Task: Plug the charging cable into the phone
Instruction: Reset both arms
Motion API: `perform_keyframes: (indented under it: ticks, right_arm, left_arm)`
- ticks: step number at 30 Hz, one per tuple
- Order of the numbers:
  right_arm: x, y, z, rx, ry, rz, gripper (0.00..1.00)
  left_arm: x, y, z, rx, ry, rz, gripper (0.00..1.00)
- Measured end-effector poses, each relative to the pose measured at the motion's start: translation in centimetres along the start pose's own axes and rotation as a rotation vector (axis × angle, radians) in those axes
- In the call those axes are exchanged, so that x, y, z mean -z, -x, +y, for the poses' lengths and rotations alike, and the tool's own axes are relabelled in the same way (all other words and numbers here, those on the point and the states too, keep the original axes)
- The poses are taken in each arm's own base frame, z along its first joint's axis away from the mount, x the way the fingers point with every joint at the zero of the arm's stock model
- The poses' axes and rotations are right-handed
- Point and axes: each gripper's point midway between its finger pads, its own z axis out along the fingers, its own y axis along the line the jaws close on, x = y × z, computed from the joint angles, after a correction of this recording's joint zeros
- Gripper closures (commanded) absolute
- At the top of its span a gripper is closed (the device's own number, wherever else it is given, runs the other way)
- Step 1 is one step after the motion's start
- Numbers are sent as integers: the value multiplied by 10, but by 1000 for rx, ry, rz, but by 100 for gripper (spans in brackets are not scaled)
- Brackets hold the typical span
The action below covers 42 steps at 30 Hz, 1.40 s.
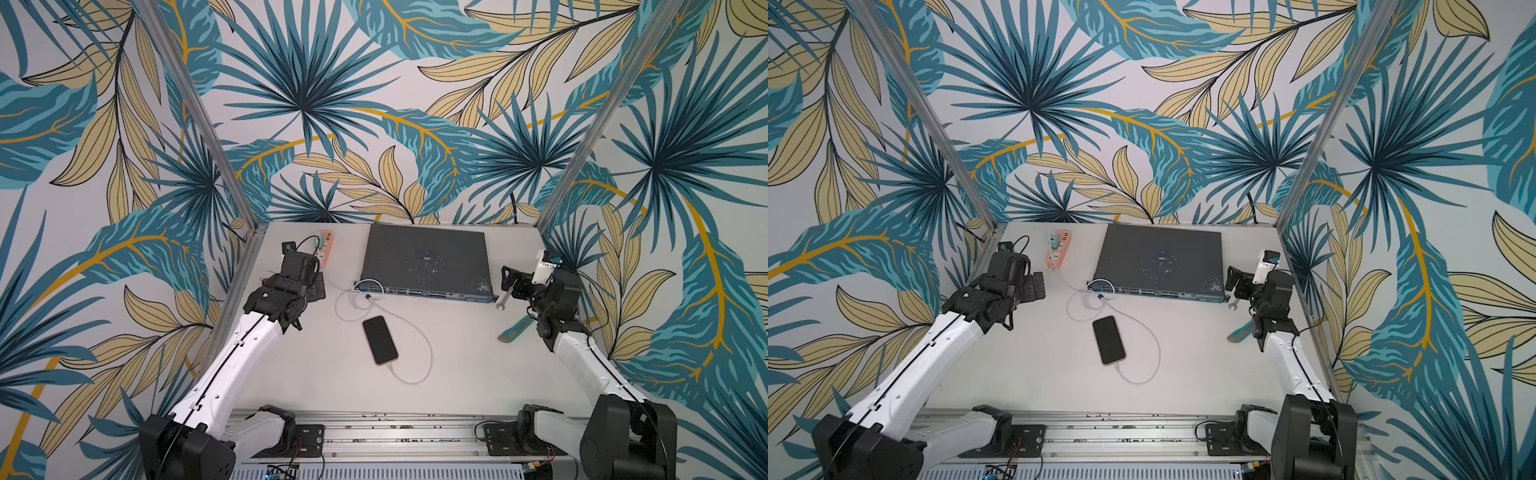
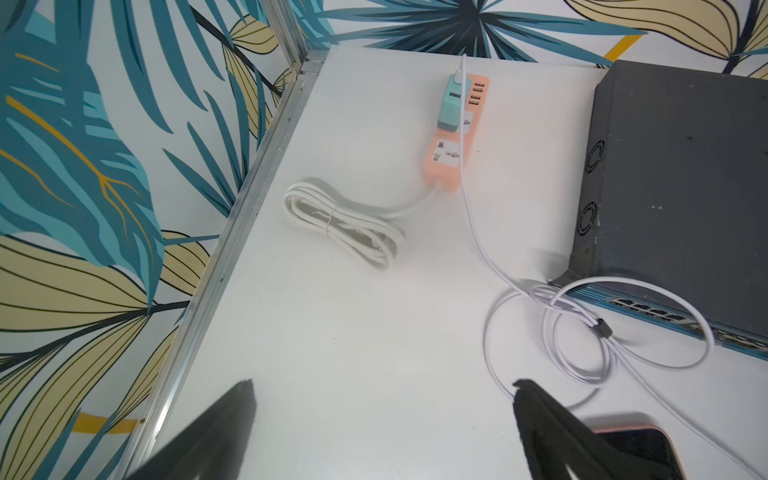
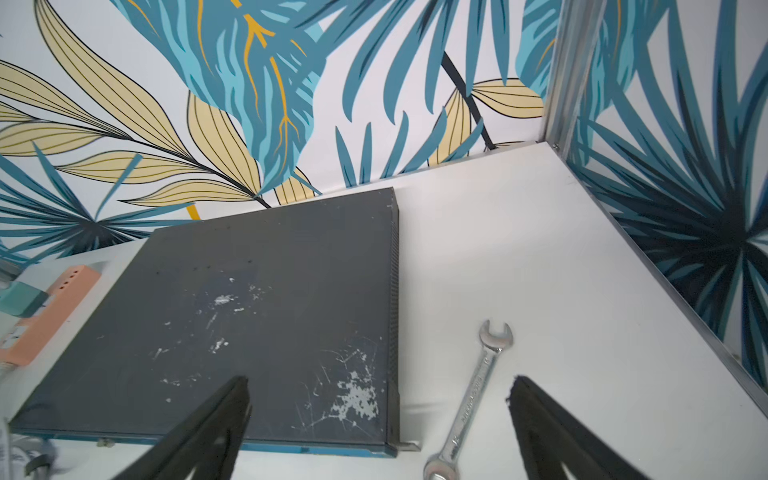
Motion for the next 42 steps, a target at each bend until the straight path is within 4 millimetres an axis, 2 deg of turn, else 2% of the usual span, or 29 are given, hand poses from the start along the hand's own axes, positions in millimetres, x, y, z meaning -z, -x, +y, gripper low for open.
perform_keyframes:
  ticks: [3,8,13,19,22,31,35,40,42]
  right_arm:
    - [3,-19,-12,41,-42,-35,0]
    - [4,-20,-22,119,-85,-130,0]
    - [2,-36,-26,140,-88,-170,0]
    - [-1,-42,-28,146,-79,-222,0]
    - [2,-42,-27,149,-75,-250,0]
    - [10,-45,-25,156,-61,-307,0]
    - [12,-38,-21,165,-46,-338,0]
    - [12,-38,-19,171,-35,-338,0]
    - [11,-38,-16,183,-14,-336,0]
  left_arm:
    - [-11,-5,3,-13,10,-34,0]
    - [-24,-5,11,-7,15,-106,0]
    - [-42,-7,22,35,25,-162,0]
    - [-72,-26,42,82,45,-177,0]
    - [-86,-32,46,81,40,-194,0]
    - [-126,-51,16,-3,-99,-288,0]
    - [-130,-48,-1,-43,-187,-358,0]
    - [-137,-59,-15,-89,-258,-375,0]
    - [-134,-53,-19,-96,-278,-402,0]
